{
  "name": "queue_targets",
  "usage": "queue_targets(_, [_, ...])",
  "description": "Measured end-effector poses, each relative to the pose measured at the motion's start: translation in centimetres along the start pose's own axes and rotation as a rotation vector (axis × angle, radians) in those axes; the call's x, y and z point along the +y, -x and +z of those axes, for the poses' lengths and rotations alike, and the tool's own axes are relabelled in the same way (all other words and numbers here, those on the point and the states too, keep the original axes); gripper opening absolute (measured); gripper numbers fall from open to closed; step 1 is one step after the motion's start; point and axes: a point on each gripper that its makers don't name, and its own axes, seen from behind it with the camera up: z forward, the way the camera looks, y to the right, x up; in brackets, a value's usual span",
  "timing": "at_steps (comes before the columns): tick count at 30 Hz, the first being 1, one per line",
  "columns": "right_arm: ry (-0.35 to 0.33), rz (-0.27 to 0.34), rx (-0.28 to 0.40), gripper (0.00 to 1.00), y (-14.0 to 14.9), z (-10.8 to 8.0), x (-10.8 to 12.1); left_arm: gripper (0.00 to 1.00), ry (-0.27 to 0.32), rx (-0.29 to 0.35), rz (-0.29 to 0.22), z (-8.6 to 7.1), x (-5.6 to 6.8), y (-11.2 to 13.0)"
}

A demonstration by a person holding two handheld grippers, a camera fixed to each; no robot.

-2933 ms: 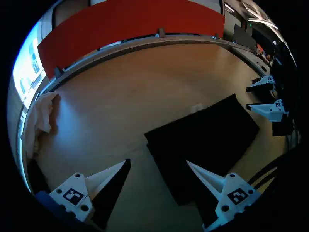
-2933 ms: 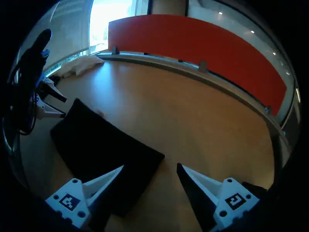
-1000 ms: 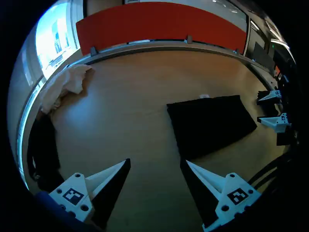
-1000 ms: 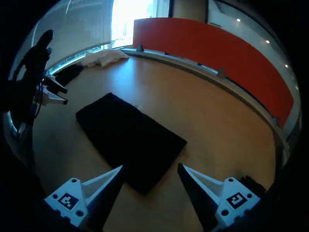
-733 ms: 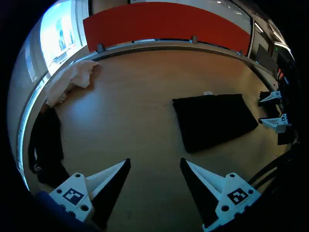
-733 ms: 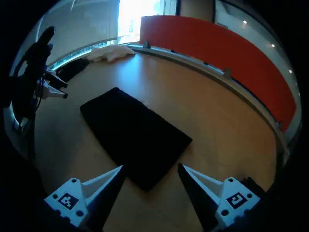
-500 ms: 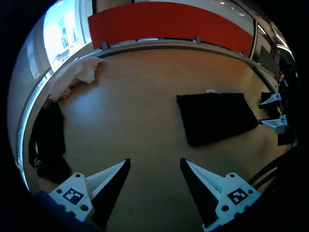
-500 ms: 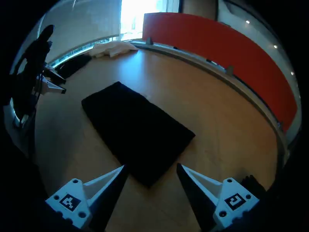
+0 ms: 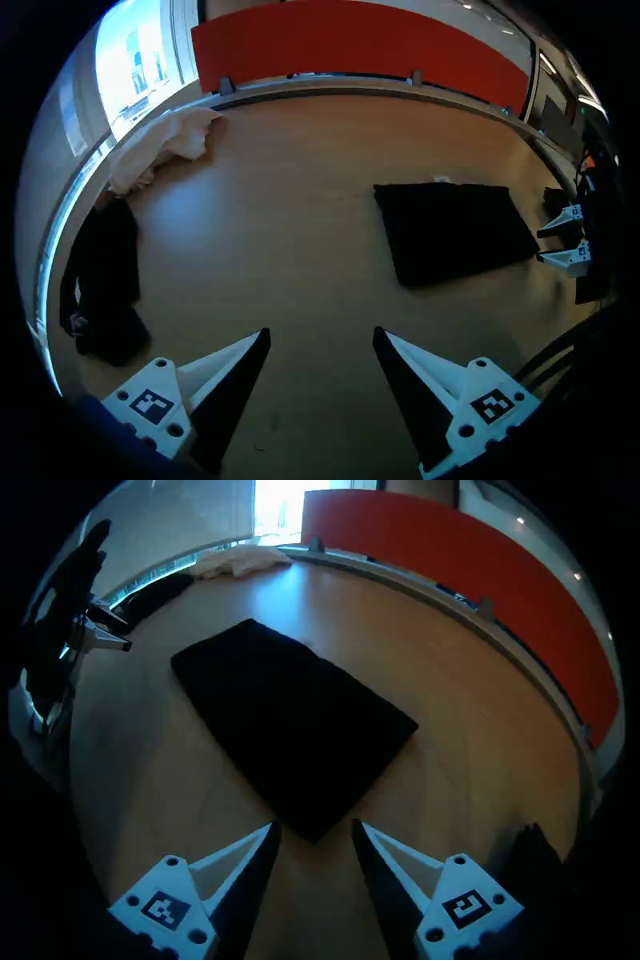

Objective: Fold towel

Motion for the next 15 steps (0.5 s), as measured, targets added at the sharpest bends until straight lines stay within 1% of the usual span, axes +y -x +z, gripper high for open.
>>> queue_targets(5, [-0.020, -0.002, -0.011, 0.47, 0.25, 0.07, -0.34, 0.95, 0.002, 0.000, 0.000, 0.00, 0.01, 0.00])
queue_targets(9, [-0.023, 0.004, -0.019, 0.40, 0.33, 0.21, -0.31, 0.95, 0.002, 0.001, 0.002, -0.01, -0.02, -0.05])
queue_targets(13, [-0.026, 0.006, -0.024, 0.39, 0.42, 0.24, -0.29, 0.95, 0.003, -0.001, 0.000, 0.02, -0.07, -0.04])
queue_targets(15, [-0.028, 0.003, -0.029, 0.35, 0.55, 0.25, -0.33, 0.96, 0.004, -0.002, 0.000, 0.04, -0.08, -0.03])
